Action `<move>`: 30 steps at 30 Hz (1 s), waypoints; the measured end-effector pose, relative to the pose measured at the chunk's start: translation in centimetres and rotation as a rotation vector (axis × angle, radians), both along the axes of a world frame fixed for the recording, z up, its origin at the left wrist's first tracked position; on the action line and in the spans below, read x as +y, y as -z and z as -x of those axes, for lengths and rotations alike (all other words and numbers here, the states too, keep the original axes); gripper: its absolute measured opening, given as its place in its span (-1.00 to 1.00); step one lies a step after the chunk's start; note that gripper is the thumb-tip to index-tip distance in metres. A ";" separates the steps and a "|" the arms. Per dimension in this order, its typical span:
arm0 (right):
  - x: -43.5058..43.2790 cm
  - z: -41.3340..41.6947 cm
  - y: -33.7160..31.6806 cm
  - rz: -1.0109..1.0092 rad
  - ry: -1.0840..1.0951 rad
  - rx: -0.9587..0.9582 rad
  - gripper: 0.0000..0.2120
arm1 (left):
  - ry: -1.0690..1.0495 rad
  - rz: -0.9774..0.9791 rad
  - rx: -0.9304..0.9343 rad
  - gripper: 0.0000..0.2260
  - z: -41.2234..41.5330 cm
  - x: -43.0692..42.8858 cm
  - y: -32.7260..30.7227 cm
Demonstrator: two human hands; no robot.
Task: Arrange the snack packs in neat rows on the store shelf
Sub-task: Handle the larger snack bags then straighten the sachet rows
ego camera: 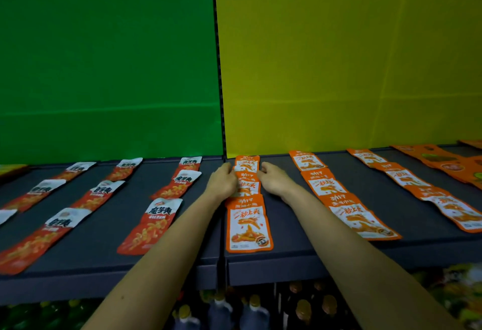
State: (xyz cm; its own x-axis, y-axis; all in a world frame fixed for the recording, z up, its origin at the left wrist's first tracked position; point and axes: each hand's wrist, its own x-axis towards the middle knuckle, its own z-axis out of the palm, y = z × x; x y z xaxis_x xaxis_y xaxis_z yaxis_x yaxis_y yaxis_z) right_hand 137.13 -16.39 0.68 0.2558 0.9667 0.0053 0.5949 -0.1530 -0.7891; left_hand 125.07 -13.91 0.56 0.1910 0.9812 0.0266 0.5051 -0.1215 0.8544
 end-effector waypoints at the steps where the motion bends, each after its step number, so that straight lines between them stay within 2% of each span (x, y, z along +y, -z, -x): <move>1: 0.6 0.0 0.3 -0.001 -0.009 -0.021 -0.65 | -0.001 -0.015 0.016 -0.73 -0.1 0.0 0.0; 5: 2.3 -0.3 1.5 0.005 -0.021 -0.121 -0.56 | 0.007 -0.021 0.022 -0.69 -0.2 0.4 0.1; 9: 2.0 0.1 1.2 0.013 -0.005 -0.137 -0.57 | 0.011 -0.018 0.008 -0.69 -0.1 0.1 -0.1; 11: 0.8 0.3 0.4 0.009 0.009 -0.110 -0.61 | 0.016 -0.028 0.025 -0.70 0.2 -0.2 -0.3; 15: -1.9 -0.1 -0.2 0.034 0.034 -0.017 -0.55 | 0.052 0.001 0.049 -0.69 2.0 -1.9 -0.5; 17: -3.2 -0.3 -0.2 0.024 0.024 0.013 -0.60 | 0.104 0.019 0.030 -0.73 2.7 -3.2 -0.3; 23: -5.2 0.2 -0.1 0.001 -0.085 0.117 -0.66 | 0.176 0.032 0.005 -0.65 2.6 -4.9 0.6; 30: -6.0 0.5 -0.5 -0.005 -0.110 0.114 -0.66 | 0.125 -0.050 0.099 -0.70 2.5 -6.3 0.0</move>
State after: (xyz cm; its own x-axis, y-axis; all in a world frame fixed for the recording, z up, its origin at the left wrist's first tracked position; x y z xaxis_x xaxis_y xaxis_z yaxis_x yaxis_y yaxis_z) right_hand 136.64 -22.42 1.22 0.1472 0.9890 -0.0129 0.5147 -0.0877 -0.8529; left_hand 122.53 -20.19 0.56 0.3160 0.9474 0.0498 0.5648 -0.2300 0.7925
